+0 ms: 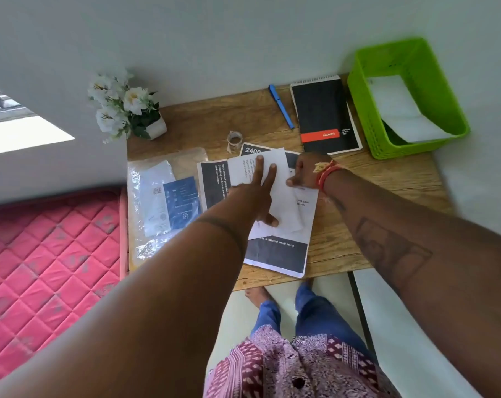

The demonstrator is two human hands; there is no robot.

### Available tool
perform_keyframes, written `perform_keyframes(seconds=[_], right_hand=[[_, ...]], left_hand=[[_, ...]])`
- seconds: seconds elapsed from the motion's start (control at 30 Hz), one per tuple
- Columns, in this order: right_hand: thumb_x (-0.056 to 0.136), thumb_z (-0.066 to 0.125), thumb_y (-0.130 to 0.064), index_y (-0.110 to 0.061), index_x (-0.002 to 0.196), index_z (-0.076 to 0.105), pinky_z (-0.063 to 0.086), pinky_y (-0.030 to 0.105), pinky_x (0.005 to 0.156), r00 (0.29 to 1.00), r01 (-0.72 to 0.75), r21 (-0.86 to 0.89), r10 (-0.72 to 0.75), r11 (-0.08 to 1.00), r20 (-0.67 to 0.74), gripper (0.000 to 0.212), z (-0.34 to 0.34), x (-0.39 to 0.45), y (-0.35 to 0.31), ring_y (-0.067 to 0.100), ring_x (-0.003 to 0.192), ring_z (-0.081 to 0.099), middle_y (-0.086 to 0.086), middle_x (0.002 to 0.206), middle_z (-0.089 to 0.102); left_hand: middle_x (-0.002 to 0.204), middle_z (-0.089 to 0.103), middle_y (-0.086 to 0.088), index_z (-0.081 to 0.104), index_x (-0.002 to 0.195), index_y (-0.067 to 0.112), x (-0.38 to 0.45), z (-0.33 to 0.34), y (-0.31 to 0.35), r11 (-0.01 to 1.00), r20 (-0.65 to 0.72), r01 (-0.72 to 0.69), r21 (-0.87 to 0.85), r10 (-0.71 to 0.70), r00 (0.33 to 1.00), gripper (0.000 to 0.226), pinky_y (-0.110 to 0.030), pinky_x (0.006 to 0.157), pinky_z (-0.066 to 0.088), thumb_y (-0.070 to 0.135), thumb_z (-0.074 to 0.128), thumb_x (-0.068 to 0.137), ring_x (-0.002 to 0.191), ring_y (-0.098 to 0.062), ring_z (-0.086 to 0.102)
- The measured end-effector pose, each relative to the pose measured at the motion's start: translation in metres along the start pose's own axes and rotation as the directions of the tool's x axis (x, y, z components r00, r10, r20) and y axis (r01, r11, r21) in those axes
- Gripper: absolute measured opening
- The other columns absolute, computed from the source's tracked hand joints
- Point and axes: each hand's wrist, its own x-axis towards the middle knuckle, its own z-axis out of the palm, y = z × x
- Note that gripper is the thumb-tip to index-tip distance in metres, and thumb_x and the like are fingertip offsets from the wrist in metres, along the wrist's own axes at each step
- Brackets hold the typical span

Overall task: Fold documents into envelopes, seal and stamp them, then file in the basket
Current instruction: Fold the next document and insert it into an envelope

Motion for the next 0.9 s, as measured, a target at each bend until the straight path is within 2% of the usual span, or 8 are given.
perform_keyframes(seconds=[0.1,0.2,0.33,0.43,0.6,0.7,0.83,0.9], right_hand=[[0.086,0.072,-0.054,-0.012,0.110,0.063,0.049,0.031,0.063,0.999,-0.035,0.009,0.035,0.999,0.040,0.050,-0.005,0.008,-0.004,0.024,0.070,0.063,0.007,0.095,0.067],[0.086,0.069,-0.058,-0.016,0.100,0.055,0.040,0.028,0.053,0.995,-0.103,0.104,0.103,0.989,0.001,0.046,-0.005,0.015,-0.007,0.023,0.065,0.060,0.003,0.081,0.062],[0.089,0.064,-0.058,-0.010,0.085,0.065,0.057,0.037,0.067,0.987,-0.163,0.221,0.158,0.962,0.043,0.048,-0.008,0.025,-0.006,0.031,0.070,0.071,0.011,0.078,0.072],[0.089,0.055,-0.062,-0.010,0.082,0.070,0.063,0.043,0.075,0.983,-0.180,0.348,0.181,0.920,0.029,0.055,-0.010,0.033,-0.007,0.031,0.059,0.074,0.011,0.063,0.073],[0.089,0.052,-0.064,-0.010,0.080,0.069,0.063,0.044,0.072,0.979,-0.195,0.380,0.202,0.904,0.021,0.057,-0.010,0.031,-0.013,0.032,0.057,0.072,0.014,0.067,0.074],[0.094,0.050,-0.061,-0.015,0.083,0.065,0.060,0.038,0.076,0.986,-0.126,0.308,0.153,0.943,-0.065,0.051,-0.008,0.030,-0.014,0.031,0.072,0.071,0.011,0.079,0.072],[0.091,0.060,-0.060,-0.013,0.083,0.067,0.055,0.034,0.067,0.991,-0.125,0.295,0.131,0.947,-0.001,0.049,-0.010,0.033,-0.006,0.032,0.072,0.070,0.012,0.078,0.071],[0.089,0.065,-0.059,-0.012,0.081,0.063,0.046,0.029,0.056,0.995,-0.094,0.223,0.101,0.970,-0.021,0.048,-0.008,0.031,-0.003,0.028,0.067,0.066,0.010,0.075,0.067]], left_hand=[[0.139,-0.066,-0.004,-0.053,0.137,0.037,0.008,-0.001,-0.001,1.000,0.033,0.004,-0.003,-0.004,0.999,0.161,-0.059,0.122,0.031,0.056,0.092,0.067,0.154,-0.045,0.022],[0.112,-0.078,0.002,-0.059,0.119,0.044,0.015,-0.006,0.003,0.999,0.047,0.042,-0.014,-0.041,0.998,0.166,-0.061,0.118,0.037,0.056,0.095,0.060,0.148,-0.047,0.033],[0.100,-0.080,0.004,-0.065,0.100,0.047,0.016,-0.006,0.006,0.997,0.076,0.078,-0.001,-0.077,0.994,0.166,-0.062,0.116,0.039,0.057,0.096,0.058,0.145,-0.048,0.037],[0.100,-0.080,0.005,-0.067,0.092,0.051,0.020,-0.007,0.004,0.997,0.080,0.076,0.000,-0.076,0.994,0.169,-0.061,0.114,0.041,0.058,0.097,0.054,0.142,-0.047,0.042],[0.103,-0.080,0.002,-0.066,0.094,0.049,0.017,-0.009,0.008,0.995,0.096,0.100,0.014,-0.101,0.990,0.169,-0.059,0.114,0.043,0.057,0.098,0.054,0.146,-0.047,0.037],[0.109,-0.079,0.001,-0.065,0.095,0.049,0.016,-0.013,0.009,0.995,0.102,0.095,0.010,-0.096,0.990,0.168,-0.058,0.116,0.040,0.055,0.098,0.056,0.149,-0.045,0.033],[0.093,-0.081,0.003,-0.065,0.093,0.048,0.016,-0.015,0.011,0.994,0.118,0.106,0.022,-0.108,0.987,0.168,-0.058,0.116,0.040,0.056,0.098,0.056,0.148,-0.046,0.034],[0.092,-0.081,0.000,-0.065,0.098,0.046,0.016,-0.018,0.013,0.994,0.118,0.103,0.035,-0.107,0.987,0.168,-0.057,0.116,0.041,0.057,0.097,0.056,0.148,-0.047,0.035]])
